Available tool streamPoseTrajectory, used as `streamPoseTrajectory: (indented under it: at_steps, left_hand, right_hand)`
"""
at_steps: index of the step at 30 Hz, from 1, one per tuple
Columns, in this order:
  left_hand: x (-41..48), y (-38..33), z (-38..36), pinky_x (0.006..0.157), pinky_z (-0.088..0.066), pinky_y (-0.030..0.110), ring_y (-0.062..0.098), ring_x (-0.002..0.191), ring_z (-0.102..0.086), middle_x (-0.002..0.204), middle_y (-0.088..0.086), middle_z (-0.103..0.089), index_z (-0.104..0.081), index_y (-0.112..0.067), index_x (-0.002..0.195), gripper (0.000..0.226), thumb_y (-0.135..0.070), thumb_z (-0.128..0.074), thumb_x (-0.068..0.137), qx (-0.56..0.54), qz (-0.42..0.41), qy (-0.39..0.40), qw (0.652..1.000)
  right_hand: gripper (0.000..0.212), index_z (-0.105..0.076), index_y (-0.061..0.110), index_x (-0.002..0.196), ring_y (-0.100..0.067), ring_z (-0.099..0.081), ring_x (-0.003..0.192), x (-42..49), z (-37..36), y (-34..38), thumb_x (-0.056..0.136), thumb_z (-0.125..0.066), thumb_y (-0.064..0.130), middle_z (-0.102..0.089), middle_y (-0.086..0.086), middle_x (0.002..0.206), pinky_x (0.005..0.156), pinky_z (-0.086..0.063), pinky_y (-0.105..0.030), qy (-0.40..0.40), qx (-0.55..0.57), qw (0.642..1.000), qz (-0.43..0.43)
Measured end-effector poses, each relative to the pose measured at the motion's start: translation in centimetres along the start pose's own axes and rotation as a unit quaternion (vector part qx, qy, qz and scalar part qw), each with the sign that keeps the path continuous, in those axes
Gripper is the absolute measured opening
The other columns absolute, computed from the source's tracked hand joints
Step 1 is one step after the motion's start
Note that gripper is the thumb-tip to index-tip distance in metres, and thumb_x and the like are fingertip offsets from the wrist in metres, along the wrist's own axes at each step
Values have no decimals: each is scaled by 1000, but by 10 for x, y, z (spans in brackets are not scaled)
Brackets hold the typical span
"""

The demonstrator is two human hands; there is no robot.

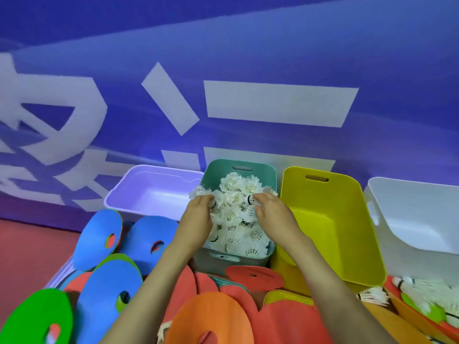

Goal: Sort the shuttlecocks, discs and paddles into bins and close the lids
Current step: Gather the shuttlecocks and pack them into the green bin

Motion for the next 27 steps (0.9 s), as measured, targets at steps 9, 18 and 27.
streamPoseTrajectory:
  at_steps: [9, 18, 27]
  left_hand:
    - [51, 26, -51, 100, -36, 33, 30, 125, -42, 137, 17, -42, -41, -1, 134, 56, 12, -35, 81, 42, -9, 259, 965]
    - [60, 47, -85, 96, -44, 37, 30, 116, -52, 131, 19, -51, -47, 0, 127, 42, 1, -29, 89, 83, 15, 393, 916]
    - [47, 47, -69, 95, -42, 38, 27, 119, -46, 126, 10, -50, -52, -6, 124, 34, -13, -37, 94, 97, -28, 284, 953]
  right_hand:
    - [26, -58, 9, 112, -32, -56, 105, 32, -52, 3, 92, -42, 9, -60, -12, 113, 84, -49, -43, 117, -60, 989, -62]
    - [51, -52, 15, 124, -32, -56, 105, 53, -92, 0, 83, -34, -10, -58, -16, 121, 74, -44, -33, 231, -87, 968, -46]
    - [62, -43, 20, 139, -32, -54, 114, 70, -114, 5, 87, -29, -10, -52, -14, 134, 84, -46, -35, 274, -90, 957, -37]
Point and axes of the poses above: each hand's wrist, its own x-axis towards the middle knuckle, its own z-axis out of the back of the hand, y = z × x, the point moved 3 cm from there along x, towards the middle knuckle
